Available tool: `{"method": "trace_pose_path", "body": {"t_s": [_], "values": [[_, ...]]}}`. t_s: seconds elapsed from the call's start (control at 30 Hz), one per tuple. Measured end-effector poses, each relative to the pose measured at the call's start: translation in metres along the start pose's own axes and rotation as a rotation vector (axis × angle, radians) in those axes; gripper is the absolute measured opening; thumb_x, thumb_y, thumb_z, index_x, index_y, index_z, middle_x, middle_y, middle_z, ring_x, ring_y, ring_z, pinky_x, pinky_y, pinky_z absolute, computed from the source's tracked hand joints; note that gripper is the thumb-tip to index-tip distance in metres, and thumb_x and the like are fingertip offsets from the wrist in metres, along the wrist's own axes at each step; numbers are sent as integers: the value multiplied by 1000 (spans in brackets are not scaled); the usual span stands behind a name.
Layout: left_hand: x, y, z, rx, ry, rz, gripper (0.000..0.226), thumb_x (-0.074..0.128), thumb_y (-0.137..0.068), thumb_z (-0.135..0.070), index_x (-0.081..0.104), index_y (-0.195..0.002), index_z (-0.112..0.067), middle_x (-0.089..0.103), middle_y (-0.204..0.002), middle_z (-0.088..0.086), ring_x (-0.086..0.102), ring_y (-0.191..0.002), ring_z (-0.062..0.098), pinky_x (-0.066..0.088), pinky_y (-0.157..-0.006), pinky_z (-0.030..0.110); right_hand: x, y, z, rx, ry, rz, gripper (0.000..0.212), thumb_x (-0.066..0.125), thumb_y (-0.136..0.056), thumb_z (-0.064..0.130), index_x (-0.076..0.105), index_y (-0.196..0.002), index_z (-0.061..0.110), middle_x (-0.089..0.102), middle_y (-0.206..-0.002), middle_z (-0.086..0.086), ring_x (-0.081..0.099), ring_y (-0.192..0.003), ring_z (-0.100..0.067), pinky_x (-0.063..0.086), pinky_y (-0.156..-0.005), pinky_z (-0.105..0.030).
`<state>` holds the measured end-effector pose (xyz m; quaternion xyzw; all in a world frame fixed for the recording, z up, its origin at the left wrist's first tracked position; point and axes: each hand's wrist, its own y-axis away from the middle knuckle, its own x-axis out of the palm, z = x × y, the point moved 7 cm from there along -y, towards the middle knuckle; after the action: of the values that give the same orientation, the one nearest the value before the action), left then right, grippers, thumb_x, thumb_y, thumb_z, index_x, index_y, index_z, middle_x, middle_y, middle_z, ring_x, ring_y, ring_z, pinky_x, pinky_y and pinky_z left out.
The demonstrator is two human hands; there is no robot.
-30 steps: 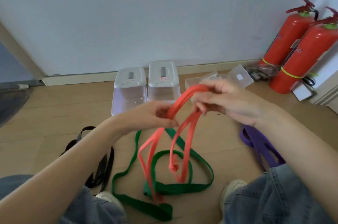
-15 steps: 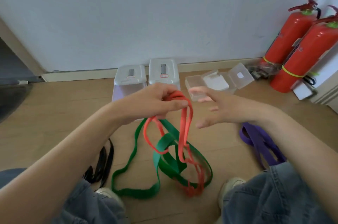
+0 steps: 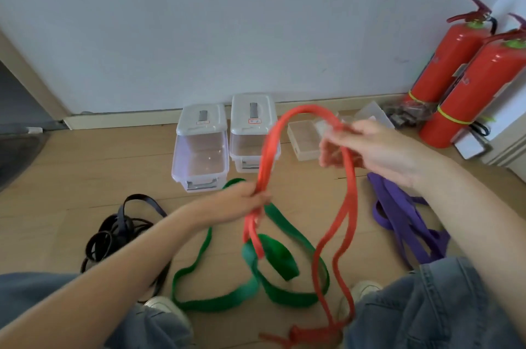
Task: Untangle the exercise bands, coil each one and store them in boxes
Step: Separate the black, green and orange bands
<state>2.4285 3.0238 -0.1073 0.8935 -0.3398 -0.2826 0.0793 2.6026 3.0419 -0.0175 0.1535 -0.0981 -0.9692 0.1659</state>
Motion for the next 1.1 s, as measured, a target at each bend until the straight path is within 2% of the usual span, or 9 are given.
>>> {"method": "trace_pose_path", "body": {"t_s": [0.1, 0.27, 0.37, 0.47, 0.67, 0.8, 0.87, 0.93, 1.1], "values": [[-34, 10, -39, 115, 239, -136, 18, 44, -96, -31, 52, -91, -15, 43, -52, -11, 40, -45, 3, 40, -50, 18, 3, 4, -23, 178, 586, 77, 60, 75, -75, 32, 50, -126, 14, 56, -126, 0, 52, -117, -18, 39, -94, -28], [-20, 25, -86, 282, -114, 7, 17, 62, -86, -33, 61, -89, -16, 51, -65, -9, 45, -58, 6, 39, -56, 13, 41, 2, -2, -88, 488, 171, 101, 83, -64, 33, 21, -144, 34, 25, -138, 26, 22, -126, 11, 23, -91, 2], [-18, 24, -83, 264, -172, -9, 4, 63, -85, -18, 60, -84, -18, 47, -62, -2, 43, -59, 5, 38, -55, 21, 49, 2, 1, -127, 531, 231, 64, 77, -72, 28, 48, -129, 25, 49, -135, 14, 41, -125, -1, 31, -108, -24], [-28, 19, -67, 228, -86, -105, 18, 63, -79, -5, 56, -77, -21, 44, -52, -16, 42, -52, 3, 38, -52, 15, 58, 7, 3, -85, 262, 331, 13, 68, -81, 20, 63, -89, 10, 69, -86, -5, 64, -85, -18, 47, -93, -36], [22, 5, -17, 144, -111, -22, 25, 70, -79, -25, 54, -91, -40, 59, -89, -25, 55, -82, -16, 42, -79, 6, 57, 15, 21, -83, -498, 439, 13, 53, -89, 15, 50, -78, 9, 42, -63, 1, 34, -40, -5, 40, -43, -20], [24, -3, 9, 43, -65, -39, 38, 70, -78, -39, 55, -104, -17, 63, -97, 0, 61, -93, 19, 49, -90, 37, 32, 10, 29, -200, -659, 304, 15, 50, -87, 18, 49, -73, 11, 45, -60, 2, 30, -36, -1, 29, -36, -15], [13, -3, 16, 7, -183, -38, 49, 75, -71, -43, 48, -102, -18, 58, -94, -1, 58, -89, 21, 49, -81, 32, 17, 6, 24, -202, -676, 200, 21, 49, -87, 18, 50, -67, 13, 44, -61, 1, 29, -36, -2, 26, -36, -16], [3, -2, 22, -21, -249, -52, 49, 76, -72, -36, 44, -106, -20, 58, -96, -4, 57, -87, 16, 47, -74, 25, 3, 1, 14, -159, -541, 68, 24, 50, -90, 17, 55, -67, 12, 47, -64, -2, 30, -37, -4, 25, -38, -17], [-37, 3, 6, -23, -14, -245, 42, 75, -74, -25, 42, -99, -30, 62, -93, -10, 61, -77, -2, 45, -61, 11, -10, -4, -10, -23, 540, -178, 14, 53, -93, 26, 58, -105, 20, 65, -84, 6, 52, -59, -15, 45, -57, -29]]}}
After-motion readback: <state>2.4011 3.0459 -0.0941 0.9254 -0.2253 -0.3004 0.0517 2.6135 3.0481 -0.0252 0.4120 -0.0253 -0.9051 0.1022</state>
